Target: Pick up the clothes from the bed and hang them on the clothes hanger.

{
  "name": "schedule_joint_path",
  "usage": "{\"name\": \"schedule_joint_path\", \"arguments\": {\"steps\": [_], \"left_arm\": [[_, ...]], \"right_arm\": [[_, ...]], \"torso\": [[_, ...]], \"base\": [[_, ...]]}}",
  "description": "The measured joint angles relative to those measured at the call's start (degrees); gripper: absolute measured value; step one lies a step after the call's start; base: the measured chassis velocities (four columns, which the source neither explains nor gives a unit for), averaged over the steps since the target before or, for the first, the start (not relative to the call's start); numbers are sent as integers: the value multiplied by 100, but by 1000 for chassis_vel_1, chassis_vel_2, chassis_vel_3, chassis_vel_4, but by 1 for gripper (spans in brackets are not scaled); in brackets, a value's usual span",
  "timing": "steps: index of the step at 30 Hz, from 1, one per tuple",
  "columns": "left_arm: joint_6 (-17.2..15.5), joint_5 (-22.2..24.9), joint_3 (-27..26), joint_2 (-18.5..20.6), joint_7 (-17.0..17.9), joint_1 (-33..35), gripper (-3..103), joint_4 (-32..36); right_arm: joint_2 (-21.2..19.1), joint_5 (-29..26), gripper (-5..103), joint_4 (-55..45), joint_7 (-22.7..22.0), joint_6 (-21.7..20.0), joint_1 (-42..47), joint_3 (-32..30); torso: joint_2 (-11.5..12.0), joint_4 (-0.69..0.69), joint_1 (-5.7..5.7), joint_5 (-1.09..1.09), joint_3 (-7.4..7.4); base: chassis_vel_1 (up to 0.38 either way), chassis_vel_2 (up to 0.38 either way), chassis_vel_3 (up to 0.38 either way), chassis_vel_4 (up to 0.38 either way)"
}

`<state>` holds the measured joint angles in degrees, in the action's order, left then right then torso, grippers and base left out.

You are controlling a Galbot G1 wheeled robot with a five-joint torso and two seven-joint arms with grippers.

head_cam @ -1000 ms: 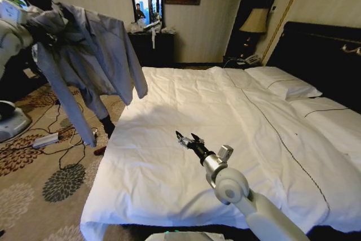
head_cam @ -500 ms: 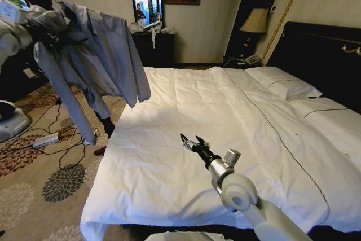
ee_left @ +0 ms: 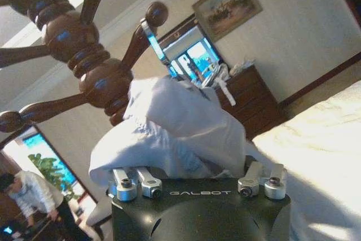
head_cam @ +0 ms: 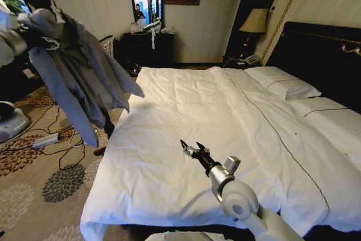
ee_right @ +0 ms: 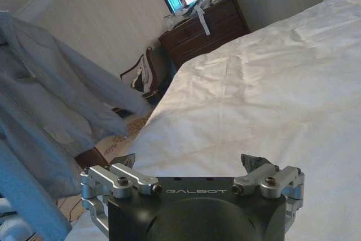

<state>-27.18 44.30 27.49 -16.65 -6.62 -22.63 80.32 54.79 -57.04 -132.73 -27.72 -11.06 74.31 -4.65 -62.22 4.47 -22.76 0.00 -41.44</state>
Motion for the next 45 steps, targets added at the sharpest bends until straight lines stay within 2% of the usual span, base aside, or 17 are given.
{"name": "schedule_joint_path", "arguments": {"steps": [1, 2, 3, 5, 7, 13, 19, 24, 29, 33, 38, 45], "left_arm": [[10, 21, -176, 101, 17, 235, 82, 128], [8, 43, -498, 239, 20, 618, 88, 279], [8, 43, -498, 239, 20, 618, 88, 279], [6, 64, -1085, 486, 28, 1214, 97, 523], [93, 110, -1381, 754, 36, 1555, 99, 769], [322, 247, -1485, 1140, 57, 1785, 100, 1133], [332, 386, -1446, 1365, 80, 1835, 100, 1483], [263, 429, -1412, 1373, 147, 1838, 100, 1597], [371, 520, -1430, 1317, 219, 1816, 100, 1678], [538, 691, -1467, 1246, 297, 1800, 100, 1743], [932, 1176, -1438, 1058, 540, 1832, 100, 1869], [1219, 1443, -1418, 971, 563, 1845, 100, 1899]], "right_arm": [[-5, 2, 100, 3, 2, 0, -2, 2], [-9, 1, 100, 7, 3, 0, -14, 5], [-9, 1, 100, 7, 3, 0, -14, 5], [-13, -5, 100, 19, 3, -1, -50, 13], [-12, -15, 100, 44, 4, -3, -84, 46], [16, -18, 100, 127, 4, -5, -142, 138], [78, -10, 100, 205, 3, -5, -210, 229], [85, -4, 100, 202, 3, -6, -181, 224], [48, 20, 100, 126, 2, -6, -49, 146], [19, 25, 100, 75, 1, -6, 18, 80], [17, 52, 100, 32, 2, -6, 89, 45], [2, 101, 100, 1, 7, -6, 202, 24]], "torso": [[0, 1, 0, 2, 0], [0, 2, 0, 1, -1], [0, 2, 0, 1, -1], [0, -2, -1, -4, -1], [0, -5, 0, -1, 0], [0, 2, 0, 0, -1], [0, -2, 0, 1, 0], [1, 0, -1, 0, -1], [1, -1, 0, 0, 0], [1, 0, -1, 0, 0], [1, 0, 0, 0, -1], [1, -1, 0, 0, -1]], "base": [[0, 0, 0, 0], [0, 0, 0, 0], [0, 0, 0, 0], [0, 0, 0, 0], [0, 0, 0, 0], [0, 0, 0, 0], [0, 0, 0, 0], [0, 0, 0, 0], [0, 0, 0, 0], [0, 0, 0, 0], [0, 0, 0, 0], [0, 0, 0, 0]]}}
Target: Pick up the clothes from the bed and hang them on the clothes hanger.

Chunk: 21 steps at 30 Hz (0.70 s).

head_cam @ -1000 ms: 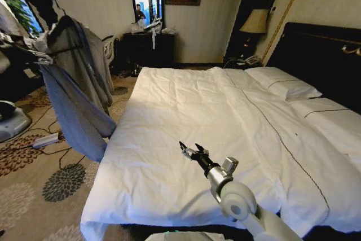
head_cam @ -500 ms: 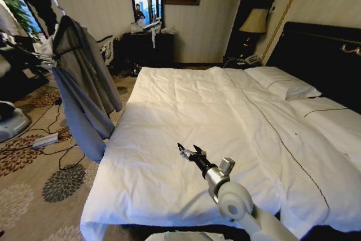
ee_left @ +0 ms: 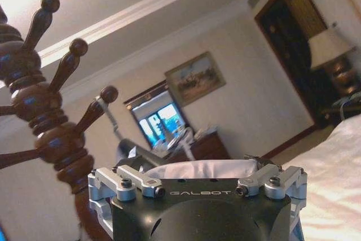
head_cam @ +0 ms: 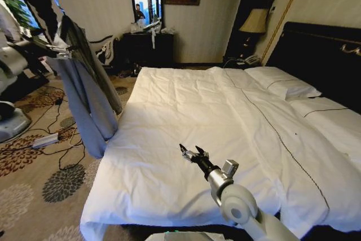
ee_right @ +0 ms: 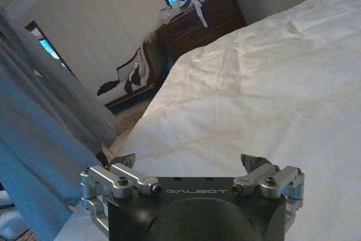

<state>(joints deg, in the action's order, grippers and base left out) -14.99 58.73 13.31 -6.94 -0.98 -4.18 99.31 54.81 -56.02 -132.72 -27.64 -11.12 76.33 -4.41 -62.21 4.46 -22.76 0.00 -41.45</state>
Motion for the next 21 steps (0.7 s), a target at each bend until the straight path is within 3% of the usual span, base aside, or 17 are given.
{"name": "schedule_joint_path", "arguments": {"steps": [3, 10, 21], "left_arm": [[238, 192, 0, -5, -229, -18, 100, -3], [438, 198, -5, -21, -396, -26, 100, -29], [375, 209, -143, -256, -74, -109, 100, -416]], "right_arm": [[-3, 20, 100, -7, 6, 0, 31, -13], [-9, 20, 100, -1, 10, 1, 27, -18], [43, 11, 100, 87, 19, 1, -44, 41]], "torso": [[0, -1, 0, 0, 0], [0, 0, 0, 0, 0], [0, 0, 0, 0, 0]], "base": [[0, 0, 0, 0], [0, 0, 0, 0], [0, 0, 0, 0]]}}
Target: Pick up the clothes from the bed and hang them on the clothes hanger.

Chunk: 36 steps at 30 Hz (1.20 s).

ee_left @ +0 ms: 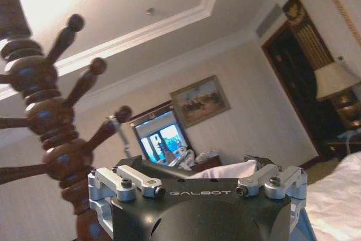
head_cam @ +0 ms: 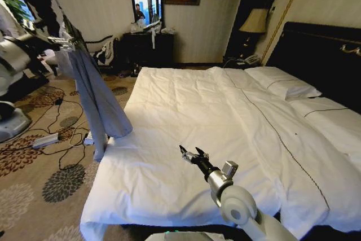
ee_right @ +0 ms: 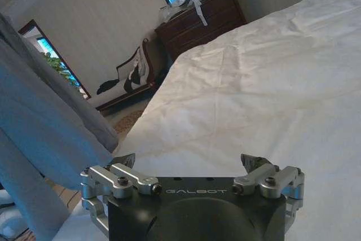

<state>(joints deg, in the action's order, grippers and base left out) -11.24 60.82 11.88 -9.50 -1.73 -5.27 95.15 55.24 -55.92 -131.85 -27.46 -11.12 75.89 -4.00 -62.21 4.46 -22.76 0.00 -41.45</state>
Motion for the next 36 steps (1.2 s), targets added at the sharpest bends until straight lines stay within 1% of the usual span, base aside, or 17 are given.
{"name": "schedule_joint_path", "arguments": {"steps": [6, 10, 19, 23, 25, 30, 36], "left_arm": [[-41, 15, -10, -147, -22, -106, 100, -315], [-50, -100, 46, -381, -76, -214, 100, -656], [-65, -178, 80, -654, -120, -370, 100, -1042], [-106, -192, 134, -834, -169, -561, 100, -1239], [-155, -170, 262, -899, -179, -733, 100, -1311], [-244, -126, 524, -980, -199, -1025, 100, -1453], [-300, -127, 588, -974, -203, -1005, 100, -1505]], "right_arm": [[0, -19, 100, 28, 1, 0, -53, 13], [3, -55, 100, 60, 0, 0, -114, 32], [3, -63, 100, 90, -4, 0, -102, 36], [4, -63, 100, 92, -6, 0, -89, 32], [2, -61, 100, 89, -6, 0, -63, 20], [-8, -55, 100, 49, -8, 0, -23, -2], [-17, -26, 100, 4, -8, 0, 41, -26]], "torso": [[0, -1, 0, 0, 0], [0, 0, 0, 0, 0], [0, 0, 0, -1, 0], [0, 1, 0, 0, 0], [0, 0, 0, -1, 0], [0, 1, 0, 1, 0], [0, 0, 0, 0, 0]], "base": [[0, 0, 0, 0], [0, 0, 0, 0], [0, 0, 0, 0], [0, 0, 0, 0], [0, 0, 0, 0], [0, 0, 0, 0], [0, 0, 0, 0]]}}
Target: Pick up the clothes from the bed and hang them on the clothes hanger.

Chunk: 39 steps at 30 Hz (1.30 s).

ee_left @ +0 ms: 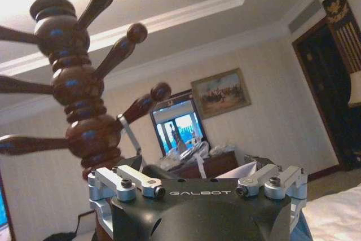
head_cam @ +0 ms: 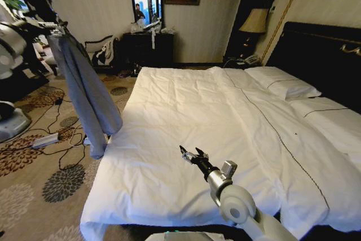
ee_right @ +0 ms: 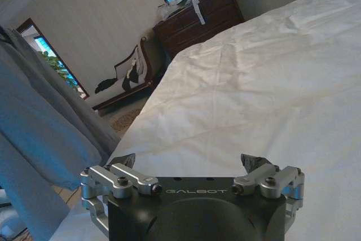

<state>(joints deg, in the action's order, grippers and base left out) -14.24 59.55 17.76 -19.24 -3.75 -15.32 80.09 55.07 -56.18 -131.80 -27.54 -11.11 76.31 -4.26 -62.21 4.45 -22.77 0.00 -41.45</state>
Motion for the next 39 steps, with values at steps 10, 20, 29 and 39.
{"name": "schedule_joint_path", "arguments": {"steps": [10, 20, 29, 39], "left_arm": [[-140, 230, 2, -89, 198, -122, 100, -444], [-360, 662, 680, -355, 85, -847, 100, -1079], [-326, 639, 1413, -882, -232, -1658, 100, -1749], [-194, 808, 1536, -1124, -253, -1941, 100, -1444]], "right_arm": [[-36, 60, 100, -51, 2, 8, 90, -13], [-74, 53, 100, -63, 3, 9, 85, -17], [-49, 95, 100, -63, 6, 9, 201, -79], [-53, 131, 100, -79, 11, 10, 279, -174]], "torso": [[0, 1, 0, 0, 0], [-1, 2, 0, 0, 0], [-1, 0, 0, 1, 0], [0, 2, -1, 0, -1]], "base": [[0, 0, 0, 0], [0, 0, 0, 0], [0, 0, 0, 0], [0, 0, 0, 0]]}}
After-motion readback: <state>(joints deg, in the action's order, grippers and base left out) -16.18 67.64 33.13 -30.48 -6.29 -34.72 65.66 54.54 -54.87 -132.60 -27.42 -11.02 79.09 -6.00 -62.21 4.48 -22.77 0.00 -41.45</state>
